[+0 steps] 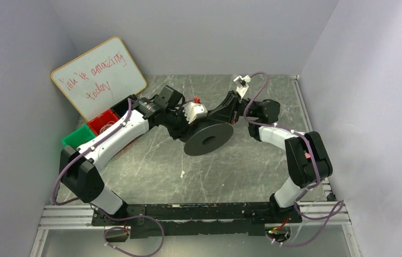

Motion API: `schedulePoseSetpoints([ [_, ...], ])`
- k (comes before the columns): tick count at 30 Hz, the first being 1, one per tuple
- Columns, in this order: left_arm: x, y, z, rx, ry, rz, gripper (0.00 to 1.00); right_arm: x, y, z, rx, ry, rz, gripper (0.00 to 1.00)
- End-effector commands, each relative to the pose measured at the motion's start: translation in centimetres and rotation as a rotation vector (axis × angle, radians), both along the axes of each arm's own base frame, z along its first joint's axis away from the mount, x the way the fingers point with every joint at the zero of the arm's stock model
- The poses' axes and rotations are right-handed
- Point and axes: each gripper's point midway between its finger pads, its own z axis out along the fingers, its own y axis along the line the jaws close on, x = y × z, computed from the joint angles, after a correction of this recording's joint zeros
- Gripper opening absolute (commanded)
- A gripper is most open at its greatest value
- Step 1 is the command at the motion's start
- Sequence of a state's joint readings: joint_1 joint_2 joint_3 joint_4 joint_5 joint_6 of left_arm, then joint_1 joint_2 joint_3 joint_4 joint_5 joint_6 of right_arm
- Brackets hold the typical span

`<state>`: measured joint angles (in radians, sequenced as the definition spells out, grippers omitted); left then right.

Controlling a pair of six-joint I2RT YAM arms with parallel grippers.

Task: Wrap the cables
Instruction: Wrap the cable around the cable reel.

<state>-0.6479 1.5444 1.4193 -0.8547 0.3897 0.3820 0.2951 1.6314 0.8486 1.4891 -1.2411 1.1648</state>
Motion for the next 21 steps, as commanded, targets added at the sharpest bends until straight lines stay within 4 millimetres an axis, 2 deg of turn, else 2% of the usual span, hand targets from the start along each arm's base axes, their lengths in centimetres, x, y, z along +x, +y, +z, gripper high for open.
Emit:
schedulePoseSetpoints([
  [1, 2.7, 0.1, 4.4, -0.026, -0.215, 0.041, 0.02, -2.1, 0.5, 1.4, -0.012, -0.186, 0.1, 0.0],
  [5, 3.3, 0.6, 4.1, 0.008, -0.274, 0.045, 0.02, -1.8, 0.8, 0.8, -0.059, -0.162, 0.119, 0.0],
  [10, 2.4, 0.2, 5.2, -0.027, -0.27, 0.023, 0.02, -0.8, 1.2, -0.3, -0.115, -0.186, 0.095, 0.13],
  [11, 2.1, 0.0, 5.6, -0.043, -0.264, 0.016, 0.02, -0.4, 1.2, -0.9, -0.151, -0.133, 0.076, 0.15],
  [12, 1.7, -0.2, 6.0, -0.062, -0.256, 0.008, 0.02, 0.5, 1.4, -0.9, -0.185, -0.15, 0.037, 0.18],
  [13, 1.4, -0.3, 6.4, -0.079, -0.248, 0.002, 0.02, 1.4, 1.6, -1.7, -0.249, -0.147, -0.014, 0.21],
  [15, 0.8, -0.6, 7.1, -0.104, -0.238, -0.017, 0.02, 1.9, 1.6, -2.2, -0.326, -0.234, -0.03, 0.26],
  [21, 0.1, -0.5, 7.7, -0.137, -0.224, -0.025, 0.02, 0.9, 1.3, -0.1, -0.313, -0.271, -0.027, 0.38],
])
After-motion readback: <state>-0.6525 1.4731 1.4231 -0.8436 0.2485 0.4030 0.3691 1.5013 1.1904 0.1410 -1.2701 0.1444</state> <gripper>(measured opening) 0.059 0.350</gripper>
